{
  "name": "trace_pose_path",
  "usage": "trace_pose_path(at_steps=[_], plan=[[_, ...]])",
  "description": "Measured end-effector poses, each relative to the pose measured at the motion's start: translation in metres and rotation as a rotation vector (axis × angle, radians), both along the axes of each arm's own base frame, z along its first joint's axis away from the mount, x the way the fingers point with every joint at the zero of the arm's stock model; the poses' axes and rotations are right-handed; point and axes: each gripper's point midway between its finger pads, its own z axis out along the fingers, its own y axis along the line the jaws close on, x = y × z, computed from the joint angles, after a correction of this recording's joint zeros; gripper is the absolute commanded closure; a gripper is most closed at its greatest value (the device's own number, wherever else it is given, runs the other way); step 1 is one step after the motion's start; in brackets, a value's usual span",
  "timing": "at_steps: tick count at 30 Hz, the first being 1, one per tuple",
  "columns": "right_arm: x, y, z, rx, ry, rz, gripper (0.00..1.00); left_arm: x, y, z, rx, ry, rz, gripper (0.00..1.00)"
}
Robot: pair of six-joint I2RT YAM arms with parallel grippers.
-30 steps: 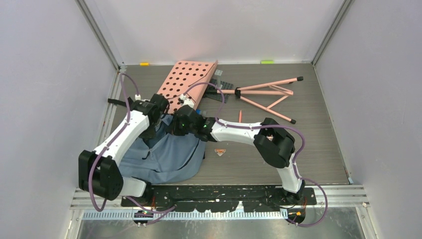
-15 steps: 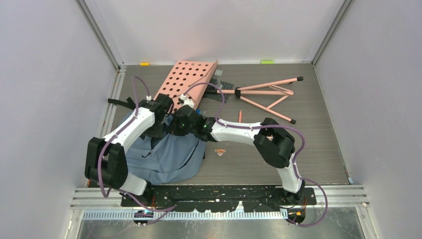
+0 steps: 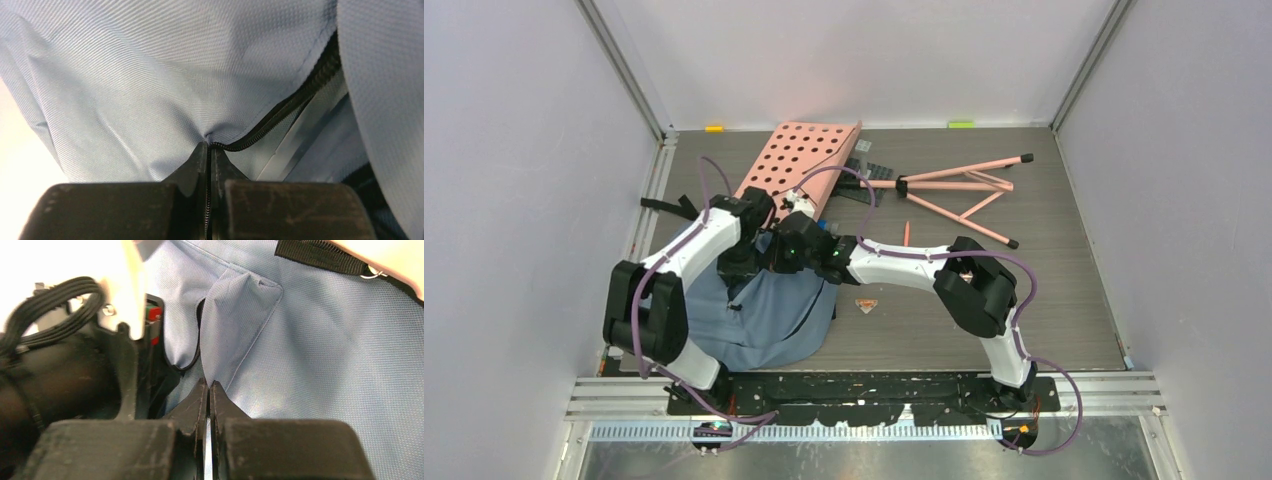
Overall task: Pack the student bag
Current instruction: Pick up the personal item from the center of the board.
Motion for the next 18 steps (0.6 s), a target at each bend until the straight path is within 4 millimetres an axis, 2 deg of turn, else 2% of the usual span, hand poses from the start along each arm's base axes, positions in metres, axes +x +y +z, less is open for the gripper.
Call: trace_pose_path(at_steps=[4,9,13,18], plan=[[0.001,0.000,0.000,0.000,-0.002,-0.003,0.99,0.002,0.002,0.018,-0.005,-0.063,0.000,1.00],[0.002,-0.001,0.000,-0.005,-0.008,-0.011,0.99,0.010,0.013,0.062,0.010,-0.270,-0.006,1.00],[0.004,-0.003,-0.002,-0.018,-0.018,-0.020,0.99,0.016,0.015,0.089,-0.028,-0.461,-0.016,1.00],[0.005,-0.008,-0.007,-0.051,-0.024,-0.037,0.99,0.019,0.017,0.100,-0.050,-0.592,-0.034,1.00]])
